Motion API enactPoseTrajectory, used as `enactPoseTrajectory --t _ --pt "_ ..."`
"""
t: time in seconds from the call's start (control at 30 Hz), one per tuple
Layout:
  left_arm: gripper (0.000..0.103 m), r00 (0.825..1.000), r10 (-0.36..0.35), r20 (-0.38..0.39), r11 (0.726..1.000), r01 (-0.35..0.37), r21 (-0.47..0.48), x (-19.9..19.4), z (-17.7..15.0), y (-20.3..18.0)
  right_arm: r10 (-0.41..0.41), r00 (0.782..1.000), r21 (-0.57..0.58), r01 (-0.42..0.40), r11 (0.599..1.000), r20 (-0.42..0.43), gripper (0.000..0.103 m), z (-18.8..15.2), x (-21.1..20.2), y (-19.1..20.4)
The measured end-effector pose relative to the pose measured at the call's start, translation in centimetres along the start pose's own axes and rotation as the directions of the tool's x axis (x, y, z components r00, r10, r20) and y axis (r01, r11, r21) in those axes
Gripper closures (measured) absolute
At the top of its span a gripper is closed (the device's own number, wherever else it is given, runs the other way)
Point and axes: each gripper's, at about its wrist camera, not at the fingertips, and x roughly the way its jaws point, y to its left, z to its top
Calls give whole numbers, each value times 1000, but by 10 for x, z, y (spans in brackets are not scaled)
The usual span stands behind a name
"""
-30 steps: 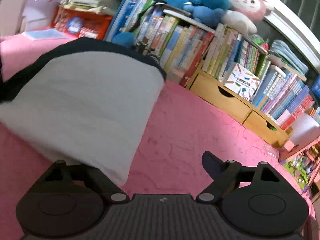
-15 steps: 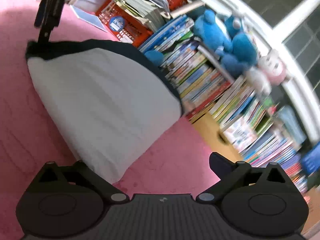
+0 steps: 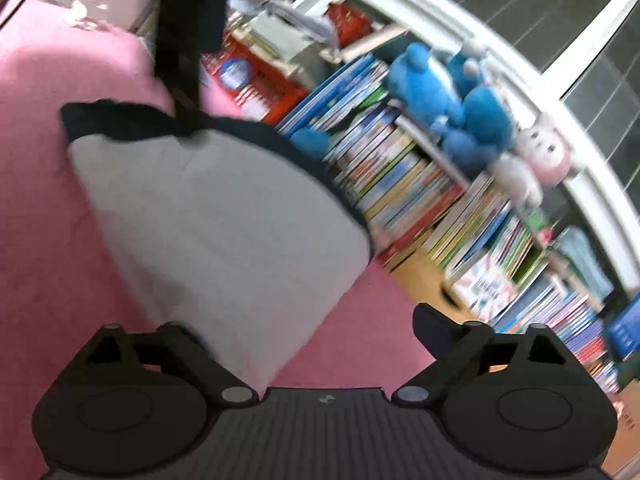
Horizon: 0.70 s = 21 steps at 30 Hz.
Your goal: Fold clothes
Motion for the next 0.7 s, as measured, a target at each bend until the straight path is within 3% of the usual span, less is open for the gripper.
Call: enactPoseTrajectory --t 0.1,0.17,0.23,0.47,0.6,0.7 --pt "14 993 104 -58 989 -109 -101 26 15 8 -38 999 28 38 999 -17 3 2 21 6" --pt "9 981 147 -126 975 -166 -151 54 21 25 -46 998 55 48 997 -46 3 -2 32 5" --pt "0 978 137 -159 964 -168 -204 55 9 32 -64 996 88 70 994 -65 2 -16 21 -4" --pt "0 978 96 -183 961 -139 -239 64 8 43 -65 998 59 66 996 -27 1 -53 -40 -5" --pt "0 980 88 -181 965 -129 -230 74 12 48 -68 982 154 96 983 -174 1 -61 -44 -19" --pt "3 983 64 -171 970 -102 -221 67 14 54 -28 990 113 44 993 -139 1 -54 -53 -16"
